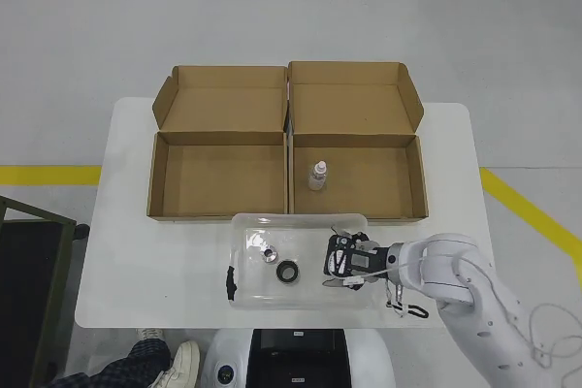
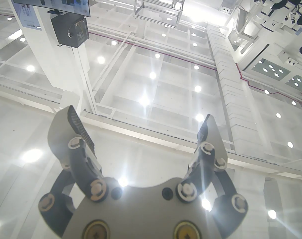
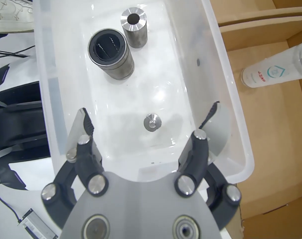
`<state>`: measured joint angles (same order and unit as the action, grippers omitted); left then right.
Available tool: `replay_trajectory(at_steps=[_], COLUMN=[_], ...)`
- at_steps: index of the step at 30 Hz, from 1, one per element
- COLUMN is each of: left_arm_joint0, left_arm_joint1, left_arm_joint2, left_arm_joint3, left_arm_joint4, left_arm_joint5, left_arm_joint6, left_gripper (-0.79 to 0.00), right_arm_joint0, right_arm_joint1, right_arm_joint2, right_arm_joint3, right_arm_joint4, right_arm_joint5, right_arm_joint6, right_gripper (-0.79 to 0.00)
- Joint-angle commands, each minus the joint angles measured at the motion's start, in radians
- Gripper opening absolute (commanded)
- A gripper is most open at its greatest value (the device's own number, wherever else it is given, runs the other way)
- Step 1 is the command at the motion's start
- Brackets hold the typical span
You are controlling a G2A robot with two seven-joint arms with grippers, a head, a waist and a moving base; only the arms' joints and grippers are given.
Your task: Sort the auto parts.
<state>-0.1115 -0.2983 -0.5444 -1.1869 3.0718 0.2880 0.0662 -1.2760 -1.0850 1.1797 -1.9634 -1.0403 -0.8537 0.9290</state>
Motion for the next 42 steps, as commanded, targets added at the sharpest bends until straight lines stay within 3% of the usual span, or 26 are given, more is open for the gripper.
replay_trajectory(at_steps=[1, 13, 18, 34, 38, 42], left_arm_joint0=[0.0, 0.0, 0.0, 0.0, 0.0, 0.0], left_arm_joint1=[0.0, 0.0, 0.0, 0.0, 0.0, 0.0], left_arm_joint2=[0.0, 0.0, 0.0, 0.0, 0.0, 0.0], left_arm_joint3=[0.0, 0.0, 0.0, 0.0, 0.0, 0.0], left_arm_joint4=[0.0, 0.0, 0.0, 0.0, 0.0, 0.0], left_arm_joint5=[0.0, 0.0, 0.0, 0.0, 0.0, 0.0], left_arm_joint6=[0.0, 0.0, 0.0, 0.0, 0.0, 0.0], left_gripper=[0.0, 0.0, 0.0, 0.0, 0.0, 0.0], right_arm_joint0=[0.007, 0.08, 0.109, 0.211, 0.234, 0.253], right_arm_joint1=[0.003, 0.031, 0.042, 0.059, 0.059, 0.059], right_arm_joint2=[-0.009, -0.119, -0.15, -0.25, -0.276, -0.3], right_arm_joint3=[-0.001, 0.03, 0.037, 0.101, 0.113, 0.121], right_arm_joint4=[-0.011, -0.071, -0.065, -0.055, -0.051, -0.045], right_arm_joint5=[-0.001, 0.051, 0.067, 0.095, 0.103, 0.111], right_arm_joint6=[0.025, 0.088, 0.105, 0.132, 0.14, 0.148], right_gripper=[-0.206, -0.302, -0.394, -0.462, -0.542, -0.757])
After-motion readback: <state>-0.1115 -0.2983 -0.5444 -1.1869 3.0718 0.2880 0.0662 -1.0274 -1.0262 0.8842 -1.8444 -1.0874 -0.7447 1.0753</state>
